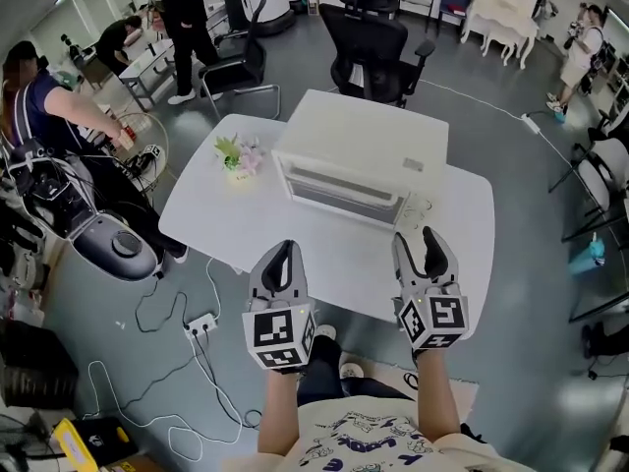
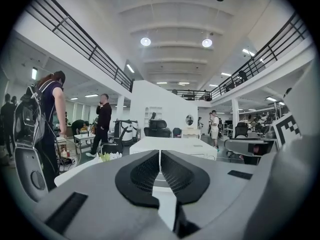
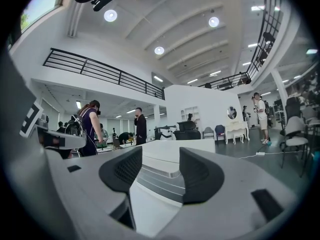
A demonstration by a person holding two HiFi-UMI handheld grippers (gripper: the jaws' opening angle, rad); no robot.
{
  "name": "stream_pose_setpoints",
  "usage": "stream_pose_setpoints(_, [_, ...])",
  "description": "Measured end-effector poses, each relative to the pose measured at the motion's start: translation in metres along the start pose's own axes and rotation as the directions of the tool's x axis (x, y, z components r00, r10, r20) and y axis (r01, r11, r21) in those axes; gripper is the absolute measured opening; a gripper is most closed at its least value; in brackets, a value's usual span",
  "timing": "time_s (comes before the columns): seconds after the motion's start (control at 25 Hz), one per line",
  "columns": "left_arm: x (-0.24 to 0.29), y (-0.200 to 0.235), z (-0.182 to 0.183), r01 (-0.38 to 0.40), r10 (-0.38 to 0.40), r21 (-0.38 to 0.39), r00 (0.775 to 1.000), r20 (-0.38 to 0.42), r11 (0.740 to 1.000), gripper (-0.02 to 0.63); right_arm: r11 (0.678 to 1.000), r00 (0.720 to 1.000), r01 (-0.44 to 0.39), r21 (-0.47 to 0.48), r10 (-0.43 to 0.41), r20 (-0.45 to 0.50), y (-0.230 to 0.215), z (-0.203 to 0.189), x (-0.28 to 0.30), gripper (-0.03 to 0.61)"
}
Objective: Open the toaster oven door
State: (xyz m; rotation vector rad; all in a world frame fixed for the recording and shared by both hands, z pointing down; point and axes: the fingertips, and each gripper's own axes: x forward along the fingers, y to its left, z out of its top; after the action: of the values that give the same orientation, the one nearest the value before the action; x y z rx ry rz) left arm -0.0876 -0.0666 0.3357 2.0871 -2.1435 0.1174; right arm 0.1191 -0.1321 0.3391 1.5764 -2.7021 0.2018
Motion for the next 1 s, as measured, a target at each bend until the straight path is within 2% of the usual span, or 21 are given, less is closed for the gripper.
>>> stream_pose_setpoints(0.44, [0.093,0.042,0.002,0.095,-0.095,0.000,0.995,-0.026,0.996,0.012,0.992,0.992,0.123,0.025,-0.123,-0.024,-0.013,-0.011,0.077,0.228])
stream_pose_setpoints(0.48, [0.100,0.044,0.002,0.105,-0.105,0.000,0.994,-0.030,0.995,0.012,0.990,0.990,0.139,0.026,-0.139,-0.025,-0.015,-0.012,0.081,0.194])
stream_pose_setpoints(0.52, [0.107,0.045,0.002,0.115,-0.115,0.000,0.993,-0.033,0.993,0.012,0.988,0.988,0.153,0.026,-0.152,-0.027,-0.017,-0.013,0.085,0.186])
stream_pose_setpoints(1.0, [0.171,0.044,-0.010,0.229,-0.228,0.000,0.971,-0.074,0.974,0.012,0.965,0.962,0.259,0.044,-0.254,-0.096,-0.038,-0.037,0.118,0.186])
